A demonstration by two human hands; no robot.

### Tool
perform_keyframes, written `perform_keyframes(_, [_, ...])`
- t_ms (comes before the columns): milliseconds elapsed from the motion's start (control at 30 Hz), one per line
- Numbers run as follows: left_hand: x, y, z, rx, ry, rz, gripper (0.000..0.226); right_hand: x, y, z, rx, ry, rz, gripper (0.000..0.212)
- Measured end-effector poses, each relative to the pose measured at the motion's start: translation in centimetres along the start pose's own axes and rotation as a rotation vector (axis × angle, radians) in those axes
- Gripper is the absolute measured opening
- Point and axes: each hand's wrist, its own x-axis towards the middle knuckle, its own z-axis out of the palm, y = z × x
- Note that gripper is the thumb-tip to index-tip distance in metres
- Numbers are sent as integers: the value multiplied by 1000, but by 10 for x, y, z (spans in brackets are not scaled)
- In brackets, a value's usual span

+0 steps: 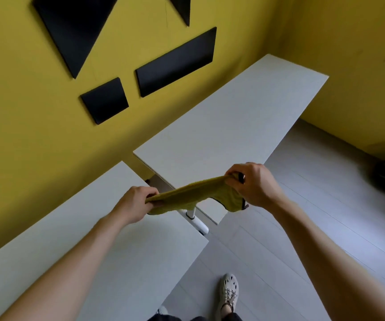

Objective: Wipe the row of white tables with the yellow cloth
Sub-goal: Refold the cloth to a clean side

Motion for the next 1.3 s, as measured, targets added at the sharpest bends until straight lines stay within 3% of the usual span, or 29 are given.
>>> perform_keyframes(67, [15,21,1,-15,37,-62,23,8,29,-11,-13,-52,-30,13])
perform_keyframes(167, [39,58,-6,-132,57,-112,9,20,75,-30,-4,-39,-37,15])
perform_keyframes(267, [55,84,-17,-178,13,-166,19,35,113,-48,8,-142,-7,9])
perform_keyframes(333, [60,96,-22,-182,35,-169,13,47,132,-60,54,-177,-13,7])
perform_keyframes(433, [64,107,-20,-185,88,-171,12,63,153,-74,-6,-315,-65,21])
perform_keyframes(567, [81,120,-15,-196,351,-179,12,77,170,-82,76,-293,-7,13])
perform_keyframes(767, [107,117,-2,425,425,-158,16,90,174,-69,212,-224,35,39])
perform_keyframes(867, [118,114,2,499,427,-218,15,95,176,-69,240,-187,5,39])
perform_keyframes(967, [139,116,0,224,415,-298,14,108,174,-72,193,-185,-42,19])
perform_keyframes(1167, [169,113,-10,-842,499,-452,38,145,164,-75,104,-161,-75,16])
perform_keyframes(1233, [172,103,-17,-763,469,-408,41,158,163,-74,99,-111,-84,16])
perform_keyframes(1300, [175,92,-28,-401,437,-335,23,170,166,-73,100,-69,-93,14])
